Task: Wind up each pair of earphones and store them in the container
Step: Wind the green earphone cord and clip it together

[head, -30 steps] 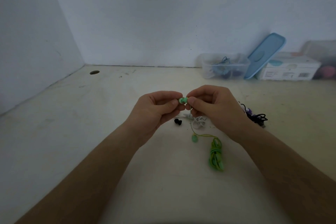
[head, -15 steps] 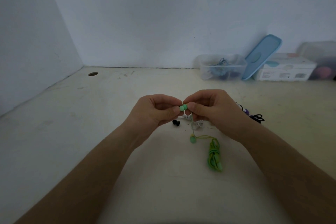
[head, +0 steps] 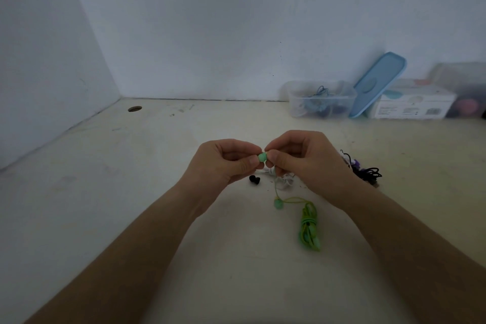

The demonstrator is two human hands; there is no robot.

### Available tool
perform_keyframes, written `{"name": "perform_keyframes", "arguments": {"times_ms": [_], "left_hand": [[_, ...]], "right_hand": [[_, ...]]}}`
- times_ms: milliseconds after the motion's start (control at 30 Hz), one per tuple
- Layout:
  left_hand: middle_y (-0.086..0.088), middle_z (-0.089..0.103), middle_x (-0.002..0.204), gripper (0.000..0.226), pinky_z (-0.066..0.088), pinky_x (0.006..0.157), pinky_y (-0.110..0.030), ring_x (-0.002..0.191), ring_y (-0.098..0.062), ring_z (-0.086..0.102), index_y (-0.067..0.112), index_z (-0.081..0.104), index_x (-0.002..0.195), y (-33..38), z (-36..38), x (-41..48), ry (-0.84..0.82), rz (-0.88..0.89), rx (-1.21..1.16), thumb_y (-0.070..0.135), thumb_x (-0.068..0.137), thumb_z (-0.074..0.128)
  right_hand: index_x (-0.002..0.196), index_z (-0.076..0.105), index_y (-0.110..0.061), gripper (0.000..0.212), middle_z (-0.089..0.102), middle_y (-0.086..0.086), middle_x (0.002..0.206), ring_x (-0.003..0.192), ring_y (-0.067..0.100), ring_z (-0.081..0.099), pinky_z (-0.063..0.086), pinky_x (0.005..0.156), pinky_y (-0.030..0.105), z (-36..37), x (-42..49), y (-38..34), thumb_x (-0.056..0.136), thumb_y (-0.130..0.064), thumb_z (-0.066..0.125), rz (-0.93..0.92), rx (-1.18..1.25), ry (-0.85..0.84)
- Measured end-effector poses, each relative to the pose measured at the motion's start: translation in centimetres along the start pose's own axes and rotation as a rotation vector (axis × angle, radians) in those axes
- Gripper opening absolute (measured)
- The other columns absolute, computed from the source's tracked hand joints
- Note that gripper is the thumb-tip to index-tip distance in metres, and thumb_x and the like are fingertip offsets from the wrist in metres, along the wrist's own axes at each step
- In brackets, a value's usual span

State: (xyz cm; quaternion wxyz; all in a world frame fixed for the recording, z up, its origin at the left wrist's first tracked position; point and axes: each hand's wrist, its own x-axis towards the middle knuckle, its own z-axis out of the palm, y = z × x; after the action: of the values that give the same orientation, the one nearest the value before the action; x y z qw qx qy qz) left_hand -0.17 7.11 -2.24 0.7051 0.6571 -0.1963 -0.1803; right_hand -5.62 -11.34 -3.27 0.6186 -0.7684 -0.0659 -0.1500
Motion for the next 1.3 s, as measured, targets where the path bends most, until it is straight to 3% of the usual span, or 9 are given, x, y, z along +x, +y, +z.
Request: {"name": "perform_keyframes", "arguments": {"times_ms": [467, 733, 933, 1167, 1300], "left_hand": [[-0.021, 0.074, 0.096, 0.017, 0.058, 0.088, -0.033, 0.094, -0.033, 0.072, 0.014, 0.079, 0.083, 0.12, -0.09, 0.00, -0.060, -0.004, -0.061, 0.011, 0.067, 0.074], [-0.021, 0.074, 0.096, 0.017, 0.054, 0.094, -0.044, 0.094, -0.034, 0.071, 0.012, 0.074, 0.088, -0.38, 0.10, 0.12, -0.047, 0.044, 0.005, 0.012, 0.071, 0.074], [-0.017, 0.074, 0.094, 0.020, 0.057, 0.088, -0.036, 0.089, -0.027, 0.071, 0.011, 0.074, 0.091, -0.17, 0.05, 0.13, -0.087, 0.065, -0.019, 0.012, 0.072, 0.073], [-0.020, 0.074, 0.095, 0.017, 0.057, 0.091, -0.040, 0.093, -0.033, 0.070, 0.012, 0.074, 0.087, -0.36, -0.04, 0.13, -0.099, 0.053, -0.020, 0.012, 0.070, 0.074], [-0.012, 0.075, 0.090, 0.014, 0.057, 0.086, -0.040, 0.086, -0.028, 0.072, 0.012, 0.072, 0.093, -0.30, -0.17, 0.39, -0.046, 0.090, 0.084, 0.003, 0.083, 0.071]], "right_hand": [[0.092, 0.073, -0.006, 0.009, 0.071, 0.019, 0.083, 0.065, 0.018, 0.062, 0.056, 0.064, 0.024, -0.40, -0.08, -0.46, 0.087, -0.004, 0.066, 0.103, 0.212, -0.083], [0.092, 0.071, -0.005, 0.008, 0.072, 0.016, 0.078, 0.059, 0.015, 0.063, 0.055, 0.060, 0.024, -0.32, -0.15, -0.45, 0.089, 0.000, 0.066, 0.079, 0.133, -0.068], [0.091, 0.072, -0.009, 0.010, 0.071, 0.010, 0.075, 0.059, 0.015, 0.062, 0.056, 0.062, 0.025, -0.52, -0.12, -0.64, 0.089, -0.001, 0.066, 0.097, 0.174, -0.060], [0.089, 0.073, -0.009, 0.010, 0.072, 0.008, 0.074, 0.059, 0.014, 0.063, 0.056, 0.060, 0.025, -0.61, -0.21, -0.75, 0.087, -0.002, 0.067, 0.090, 0.140, -0.089], [0.093, 0.072, -0.007, 0.008, 0.073, 0.008, 0.076, 0.060, 0.016, 0.063, 0.056, 0.061, 0.028, -0.72, -0.16, -0.83, 0.087, -0.007, 0.068, 0.104, 0.109, -0.089]]}}
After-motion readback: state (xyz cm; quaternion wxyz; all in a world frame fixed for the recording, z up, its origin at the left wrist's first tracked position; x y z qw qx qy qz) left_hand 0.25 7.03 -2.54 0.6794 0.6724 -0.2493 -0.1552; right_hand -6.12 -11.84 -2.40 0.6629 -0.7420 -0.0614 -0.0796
